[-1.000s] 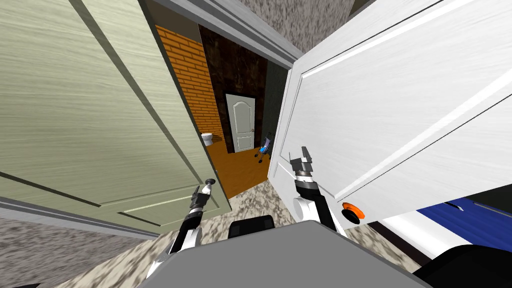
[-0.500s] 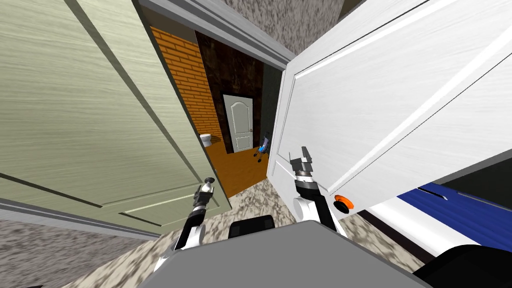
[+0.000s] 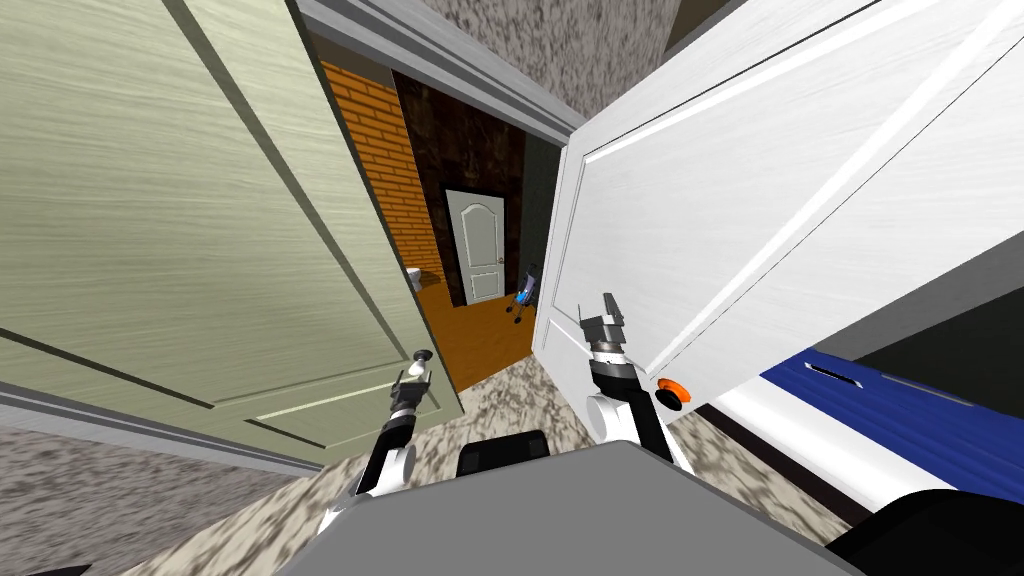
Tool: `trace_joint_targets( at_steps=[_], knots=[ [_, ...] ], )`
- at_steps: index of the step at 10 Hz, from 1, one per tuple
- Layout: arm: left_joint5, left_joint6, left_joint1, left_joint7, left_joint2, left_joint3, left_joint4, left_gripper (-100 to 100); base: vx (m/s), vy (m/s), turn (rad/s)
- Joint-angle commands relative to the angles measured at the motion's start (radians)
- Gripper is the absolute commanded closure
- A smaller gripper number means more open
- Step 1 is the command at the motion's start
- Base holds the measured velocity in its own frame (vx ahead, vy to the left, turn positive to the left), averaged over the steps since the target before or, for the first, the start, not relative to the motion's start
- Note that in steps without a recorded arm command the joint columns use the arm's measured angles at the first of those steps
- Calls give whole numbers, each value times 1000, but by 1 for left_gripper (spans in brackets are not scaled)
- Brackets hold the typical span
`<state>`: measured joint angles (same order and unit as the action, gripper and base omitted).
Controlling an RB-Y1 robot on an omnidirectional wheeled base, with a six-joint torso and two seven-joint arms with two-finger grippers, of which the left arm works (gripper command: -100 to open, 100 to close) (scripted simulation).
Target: Pull the door open
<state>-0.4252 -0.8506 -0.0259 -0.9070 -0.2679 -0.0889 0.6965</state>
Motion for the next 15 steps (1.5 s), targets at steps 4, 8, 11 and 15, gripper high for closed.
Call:
trace_joint_targets(
  at_steps=[4,8,11,15],
  knots=[
    [-41,10,-6,-107,9,-19,11,-100,-63,19,-29],
    [-87,18,-14,-224,19,-42,18,-100,-61,15,-30],
    [-115,23,-20,-300,26,-55,22,-100,-72,17,-29],
    [-148,29,-26,-394,33,-71,27,-100,-56,19,-25]
  ],
)
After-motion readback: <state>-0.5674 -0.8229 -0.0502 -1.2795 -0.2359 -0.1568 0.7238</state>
